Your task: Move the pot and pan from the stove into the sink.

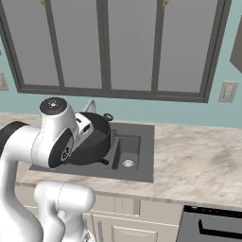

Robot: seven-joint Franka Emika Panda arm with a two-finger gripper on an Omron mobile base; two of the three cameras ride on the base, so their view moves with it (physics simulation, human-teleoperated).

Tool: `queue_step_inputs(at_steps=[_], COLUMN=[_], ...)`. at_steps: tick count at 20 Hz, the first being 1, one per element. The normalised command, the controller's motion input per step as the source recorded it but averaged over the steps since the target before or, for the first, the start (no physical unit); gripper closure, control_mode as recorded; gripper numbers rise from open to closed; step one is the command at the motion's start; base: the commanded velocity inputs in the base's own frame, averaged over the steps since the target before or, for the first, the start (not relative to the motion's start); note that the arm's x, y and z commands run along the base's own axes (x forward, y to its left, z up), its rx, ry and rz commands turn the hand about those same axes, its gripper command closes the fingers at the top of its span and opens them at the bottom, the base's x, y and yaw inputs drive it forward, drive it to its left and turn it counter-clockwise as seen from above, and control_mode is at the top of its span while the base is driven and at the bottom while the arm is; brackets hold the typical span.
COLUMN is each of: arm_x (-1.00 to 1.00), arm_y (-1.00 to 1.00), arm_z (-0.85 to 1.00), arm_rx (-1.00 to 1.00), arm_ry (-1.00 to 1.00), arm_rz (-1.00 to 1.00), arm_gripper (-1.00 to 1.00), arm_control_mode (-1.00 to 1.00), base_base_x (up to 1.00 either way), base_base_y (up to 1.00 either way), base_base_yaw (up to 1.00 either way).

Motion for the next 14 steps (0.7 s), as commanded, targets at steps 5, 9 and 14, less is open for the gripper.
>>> queue_step_inputs(at_steps=[5,9,14], arm_x=[0.44,0.48,0.28], arm_y=[0.25,0.18,0.01], arm_z=[-0.2,-0.14,-0.09], arm_rx=[0.0,0.0,-0.02], arm_ry=[-0.01,0.0,0.08], arm_rz=[0.12,0.13,0.14], arm_gripper=[1.0,1.0,1.0], arm_control_mode=[-1.0,-1.0,-1.0], base_base_x=[0.0,0.0,0.0], base_base_y=[0.0,0.0,0.0], base_base_yaw=[0.0,0.0,0.0])
